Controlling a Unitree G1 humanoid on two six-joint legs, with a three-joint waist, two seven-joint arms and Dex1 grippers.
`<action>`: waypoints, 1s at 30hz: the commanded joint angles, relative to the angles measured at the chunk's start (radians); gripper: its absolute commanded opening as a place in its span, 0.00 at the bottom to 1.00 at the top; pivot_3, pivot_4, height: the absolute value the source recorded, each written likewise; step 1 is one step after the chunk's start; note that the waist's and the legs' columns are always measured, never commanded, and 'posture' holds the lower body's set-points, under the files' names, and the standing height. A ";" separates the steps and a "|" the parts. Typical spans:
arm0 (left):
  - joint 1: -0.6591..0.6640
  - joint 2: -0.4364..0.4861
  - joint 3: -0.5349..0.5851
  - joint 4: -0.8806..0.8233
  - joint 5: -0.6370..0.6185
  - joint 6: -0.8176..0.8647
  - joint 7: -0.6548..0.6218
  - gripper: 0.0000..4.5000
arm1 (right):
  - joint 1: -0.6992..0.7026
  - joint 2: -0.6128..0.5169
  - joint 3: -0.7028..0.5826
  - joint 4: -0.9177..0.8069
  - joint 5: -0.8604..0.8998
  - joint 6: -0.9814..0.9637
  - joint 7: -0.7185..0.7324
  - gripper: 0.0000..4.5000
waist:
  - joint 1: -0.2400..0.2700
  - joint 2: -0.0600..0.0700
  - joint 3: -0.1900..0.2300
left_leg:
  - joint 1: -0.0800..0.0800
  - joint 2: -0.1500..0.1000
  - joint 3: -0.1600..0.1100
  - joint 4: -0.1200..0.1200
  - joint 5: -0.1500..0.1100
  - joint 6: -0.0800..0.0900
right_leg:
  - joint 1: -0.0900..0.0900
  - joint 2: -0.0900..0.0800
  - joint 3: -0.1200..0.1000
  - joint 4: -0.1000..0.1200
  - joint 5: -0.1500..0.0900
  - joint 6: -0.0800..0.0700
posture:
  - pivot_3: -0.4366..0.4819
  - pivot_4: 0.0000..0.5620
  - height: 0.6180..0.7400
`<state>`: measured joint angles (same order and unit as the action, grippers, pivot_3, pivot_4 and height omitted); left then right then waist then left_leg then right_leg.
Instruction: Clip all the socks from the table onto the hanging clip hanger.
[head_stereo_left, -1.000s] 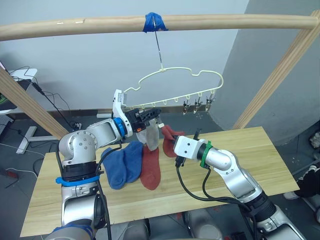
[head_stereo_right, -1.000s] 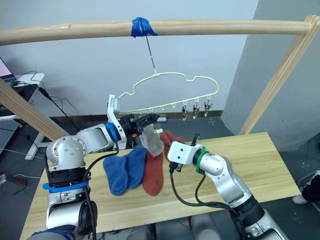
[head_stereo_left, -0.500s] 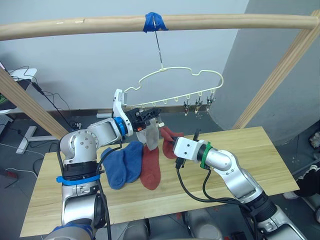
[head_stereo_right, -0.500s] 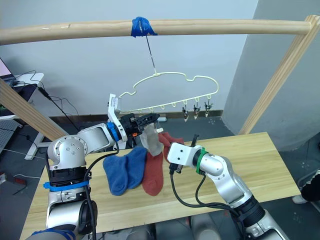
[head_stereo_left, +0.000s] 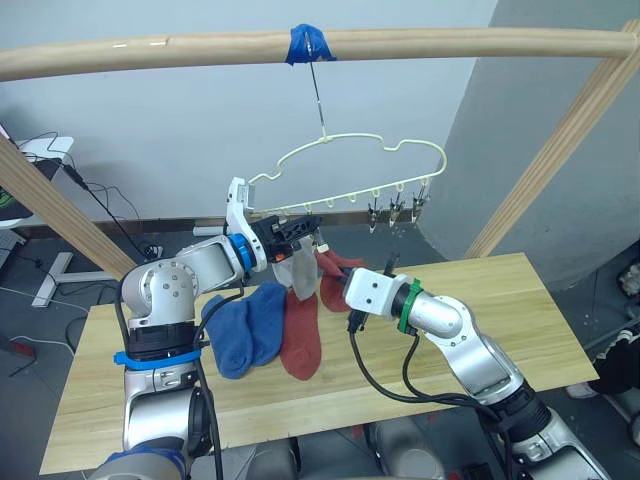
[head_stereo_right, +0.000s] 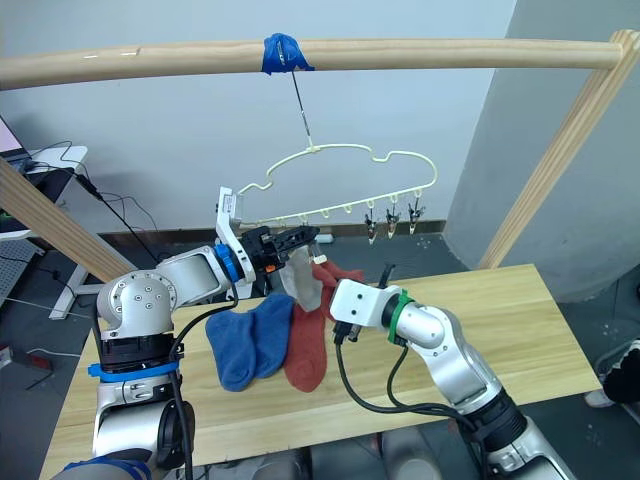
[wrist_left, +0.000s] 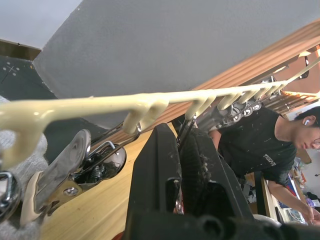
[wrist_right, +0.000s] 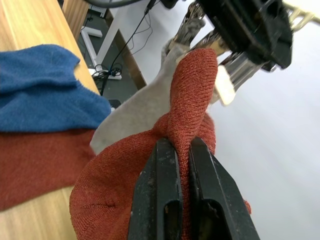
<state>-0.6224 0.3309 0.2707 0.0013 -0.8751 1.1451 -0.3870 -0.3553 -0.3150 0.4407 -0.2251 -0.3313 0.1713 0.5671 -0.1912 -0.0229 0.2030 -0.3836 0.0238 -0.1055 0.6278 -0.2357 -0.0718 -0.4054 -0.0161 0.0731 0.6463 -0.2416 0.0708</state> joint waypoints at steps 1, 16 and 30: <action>0.002 0.011 -0.029 0.006 0.018 0.000 -0.016 0.00 | -0.022 0.015 -0.020 -0.035 0.008 0.001 -0.009 0.01 | 0.000 0.000 0.000 | 0.000 0.000 0.000 0.000 0.000 0.000 | 0.000 0.000 0.000 0.000 0.000 0.000 | 0.24 0.34 1.00; 0.010 0.034 -0.036 -0.031 0.015 -0.034 -0.075 0.70 | -0.033 0.021 -0.036 0.003 0.011 0.017 -0.009 0.00 | -0.001 0.000 0.002 | -0.002 0.000 0.000 0.000 0.000 0.000 | -0.001 0.000 0.000 0.000 0.000 0.000 | 0.25 0.33 1.00; 0.073 0.182 -0.061 -0.194 0.021 -0.038 -0.149 1.00 | -0.038 0.116 -0.120 0.116 0.131 0.084 -0.025 0.12 | 0.004 -0.001 0.007 | -0.002 0.001 0.000 0.000 0.000 0.000 | -0.002 0.000 0.000 0.000 0.000 0.000 | 0.31 0.34 1.00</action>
<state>-0.5447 0.4792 0.2028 -0.1148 -0.8507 1.1263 -0.4974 -0.3865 -0.2088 0.3589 -0.1123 -0.2444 0.2527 0.5435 -0.1871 -0.0240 0.2095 -0.3859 0.0244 -0.1055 0.6272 -0.2358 -0.0722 -0.4074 -0.0162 0.0729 0.6463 -0.2416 0.0707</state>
